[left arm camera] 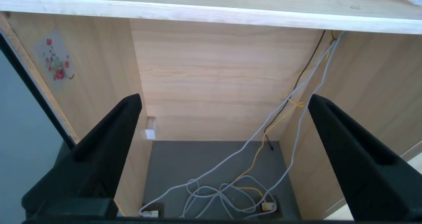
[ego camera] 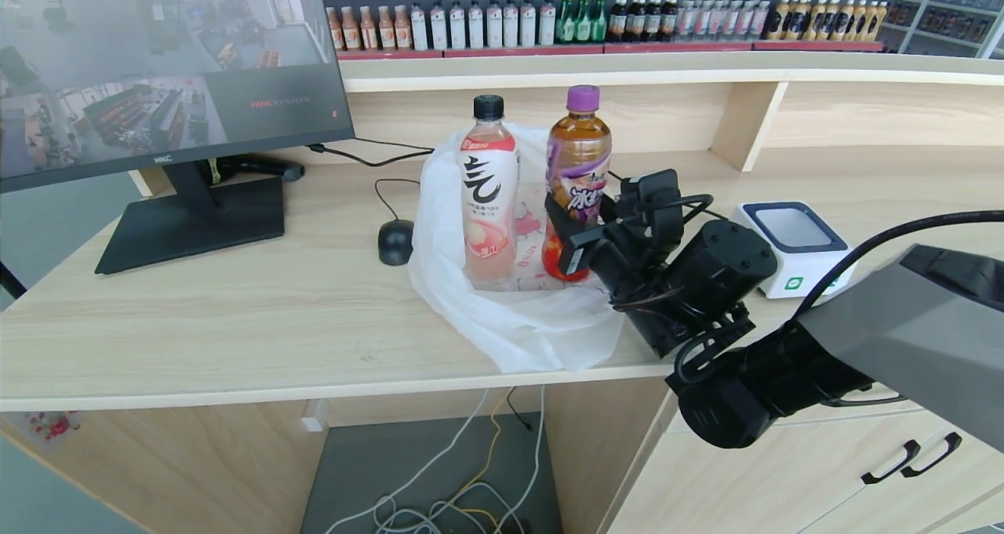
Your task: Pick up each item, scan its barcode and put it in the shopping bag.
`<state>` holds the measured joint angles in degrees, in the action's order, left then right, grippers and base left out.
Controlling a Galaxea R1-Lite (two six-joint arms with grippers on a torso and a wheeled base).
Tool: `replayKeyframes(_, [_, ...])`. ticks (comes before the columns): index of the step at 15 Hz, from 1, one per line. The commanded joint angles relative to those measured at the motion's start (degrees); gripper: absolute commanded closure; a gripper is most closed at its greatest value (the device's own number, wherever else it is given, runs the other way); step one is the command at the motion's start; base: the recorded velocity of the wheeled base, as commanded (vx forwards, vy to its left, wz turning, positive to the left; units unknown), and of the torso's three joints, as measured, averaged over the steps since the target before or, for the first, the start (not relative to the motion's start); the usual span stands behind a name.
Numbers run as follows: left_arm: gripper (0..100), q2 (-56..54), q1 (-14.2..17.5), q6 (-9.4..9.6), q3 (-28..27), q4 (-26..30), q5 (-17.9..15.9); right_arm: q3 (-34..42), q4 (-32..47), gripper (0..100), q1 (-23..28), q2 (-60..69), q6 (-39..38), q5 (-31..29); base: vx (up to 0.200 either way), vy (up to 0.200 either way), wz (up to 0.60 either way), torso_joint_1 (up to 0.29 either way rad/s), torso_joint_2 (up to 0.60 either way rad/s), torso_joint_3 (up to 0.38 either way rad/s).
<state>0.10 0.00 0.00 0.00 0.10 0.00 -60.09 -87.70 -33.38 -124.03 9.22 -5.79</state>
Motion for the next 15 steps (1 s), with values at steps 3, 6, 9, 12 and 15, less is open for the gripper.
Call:
replayKeyframes(3, [0, 0.0, 0.0, 0.0, 0.0, 0.0, 0.0, 0.2, 0.0, 0, 0.0, -0.2, -0.1, 0.0, 0.0, 0.0, 0.0, 0.0, 0.0, 0.0])
replayKeyframes(6, [0, 0.0, 0.0, 0.0, 0.0, 0.0, 0.0, 0.3, -0.1, 0, 0.0, -0.2, -0.4, -0.3, 0.0, 0.0, 0.0, 0.0, 0.0, 0.0])
replayKeyframes(9, [0, 0.0, 0.0, 0.0, 0.0, 0.0, 0.0, 1.2, -0.2, 0, -0.1, 0.1, -0.4, -0.3, 0.0, 0.0, 0.0, 0.0, 0.0, 0.0])
replayKeyframes(12, [0, 0.0, 0.0, 0.0, 0.0, 0.0, 0.0, 1.8, -0.5, 0, -0.1, 0.6, -0.3, -0.4, 0.0, 0.0, 0.0, 0.0, 0.0, 0.0])
replayKeyframes(15, [0, 0.0, 0.0, 0.0, 0.0, 0.0, 0.0, 3.0, -0.5, 0, -0.1, 2.6, -0.4, -0.4, 0.0, 0.0, 0.0, 0.0, 0.0, 0.0])
